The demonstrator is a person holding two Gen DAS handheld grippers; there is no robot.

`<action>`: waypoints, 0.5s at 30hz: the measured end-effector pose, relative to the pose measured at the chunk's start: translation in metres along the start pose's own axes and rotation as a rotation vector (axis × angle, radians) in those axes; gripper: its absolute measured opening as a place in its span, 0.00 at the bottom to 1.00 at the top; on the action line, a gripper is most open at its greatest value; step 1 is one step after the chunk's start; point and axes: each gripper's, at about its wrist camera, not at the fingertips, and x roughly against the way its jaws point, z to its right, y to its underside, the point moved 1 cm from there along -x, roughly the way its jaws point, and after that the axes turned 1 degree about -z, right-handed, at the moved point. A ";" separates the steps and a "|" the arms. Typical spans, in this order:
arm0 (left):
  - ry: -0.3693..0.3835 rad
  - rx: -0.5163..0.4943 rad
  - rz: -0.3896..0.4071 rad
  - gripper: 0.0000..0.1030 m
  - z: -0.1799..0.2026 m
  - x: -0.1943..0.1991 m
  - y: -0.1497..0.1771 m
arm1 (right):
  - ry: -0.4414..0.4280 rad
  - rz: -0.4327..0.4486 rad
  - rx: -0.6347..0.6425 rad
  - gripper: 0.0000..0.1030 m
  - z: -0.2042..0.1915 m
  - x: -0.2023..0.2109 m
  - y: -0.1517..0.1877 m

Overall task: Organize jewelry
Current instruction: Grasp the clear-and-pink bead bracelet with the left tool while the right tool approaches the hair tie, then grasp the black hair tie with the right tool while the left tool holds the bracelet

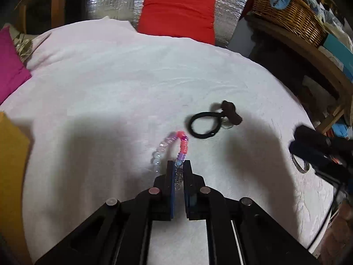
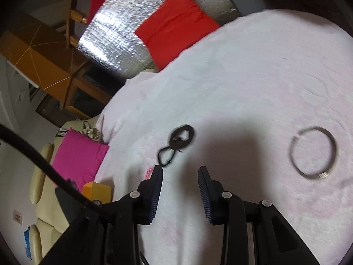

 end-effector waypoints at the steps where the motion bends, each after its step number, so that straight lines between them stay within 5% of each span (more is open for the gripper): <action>1: -0.004 0.001 0.005 0.07 -0.002 0.003 0.001 | 0.001 0.008 0.018 0.49 -0.006 -0.005 -0.002; 3: -0.017 -0.006 0.020 0.07 -0.005 0.009 0.001 | -0.002 0.016 0.046 0.64 -0.014 -0.015 -0.005; 8: -0.011 -0.008 0.037 0.07 -0.007 0.019 0.000 | 0.027 0.051 0.114 0.65 -0.035 -0.040 -0.014; 15: -0.009 -0.031 0.039 0.07 -0.004 0.024 0.001 | 0.113 0.009 0.135 0.44 -0.037 -0.081 -0.022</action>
